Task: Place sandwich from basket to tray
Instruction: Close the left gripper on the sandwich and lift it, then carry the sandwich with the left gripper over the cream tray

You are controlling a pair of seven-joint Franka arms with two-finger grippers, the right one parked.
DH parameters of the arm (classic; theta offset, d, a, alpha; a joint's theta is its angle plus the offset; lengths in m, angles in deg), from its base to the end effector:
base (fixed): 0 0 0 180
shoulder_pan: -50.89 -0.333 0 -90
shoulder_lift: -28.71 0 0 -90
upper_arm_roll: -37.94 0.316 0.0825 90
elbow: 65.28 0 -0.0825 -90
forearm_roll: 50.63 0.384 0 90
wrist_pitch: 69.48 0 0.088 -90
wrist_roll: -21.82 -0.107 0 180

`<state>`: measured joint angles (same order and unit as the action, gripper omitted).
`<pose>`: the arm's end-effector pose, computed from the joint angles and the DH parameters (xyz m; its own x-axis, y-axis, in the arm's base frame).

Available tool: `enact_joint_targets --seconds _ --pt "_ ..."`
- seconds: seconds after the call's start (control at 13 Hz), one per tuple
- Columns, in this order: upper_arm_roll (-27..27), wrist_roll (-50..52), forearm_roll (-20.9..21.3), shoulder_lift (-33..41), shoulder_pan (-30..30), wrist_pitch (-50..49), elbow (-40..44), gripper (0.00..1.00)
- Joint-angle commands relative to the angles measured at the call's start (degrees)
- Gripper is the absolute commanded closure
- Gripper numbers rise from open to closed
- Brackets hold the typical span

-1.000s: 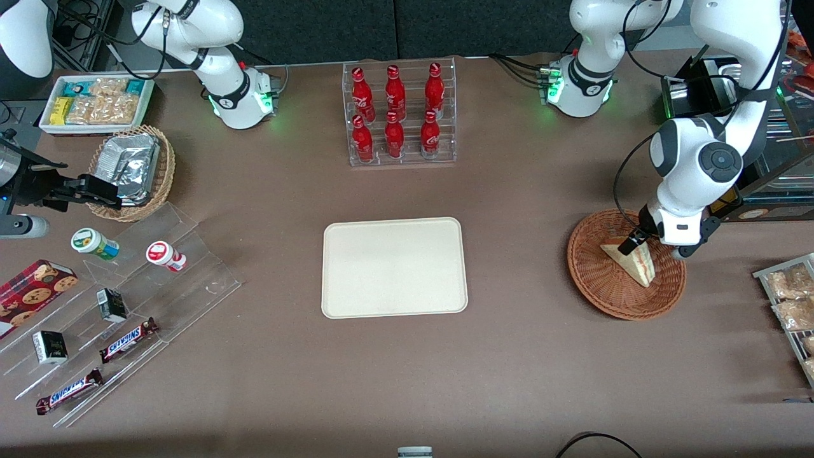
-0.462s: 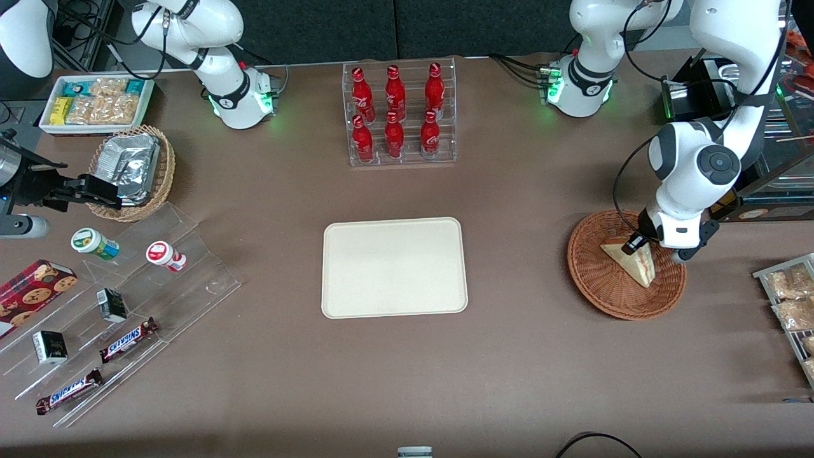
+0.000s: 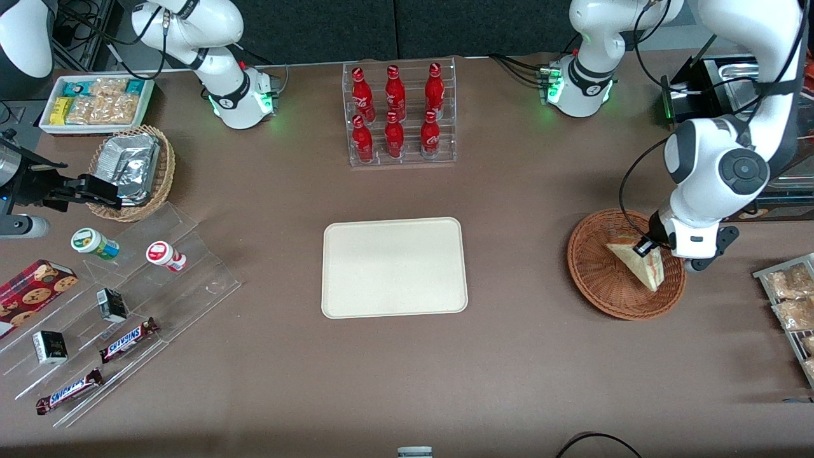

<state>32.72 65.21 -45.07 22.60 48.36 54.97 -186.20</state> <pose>0.5547 -0.0218 0.3625 0.7939 0.6079 0.0130 0.6067 -0.7908 -0.0809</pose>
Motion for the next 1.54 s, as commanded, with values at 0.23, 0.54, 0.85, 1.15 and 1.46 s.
enact_joint_targets --seconds 0.23,0.54,0.85,1.15,1.46 --pt "-0.40 3.27 -1.60 1.20 10.17 -22.39 19.73 1.00" --pt "-0.40 3.54 -5.66 -2.13 20.08 -23.11 26.51 1.00" --pt "-0.40 4.07 -5.13 -14.33 30.99 -21.10 35.02 1.00" --pt "-0.31 5.92 -5.04 -24.10 37.34 -13.72 38.57 1.00" --pt "-0.14 8.90 -1.72 -30.61 41.91 -4.85 38.48 1.00"
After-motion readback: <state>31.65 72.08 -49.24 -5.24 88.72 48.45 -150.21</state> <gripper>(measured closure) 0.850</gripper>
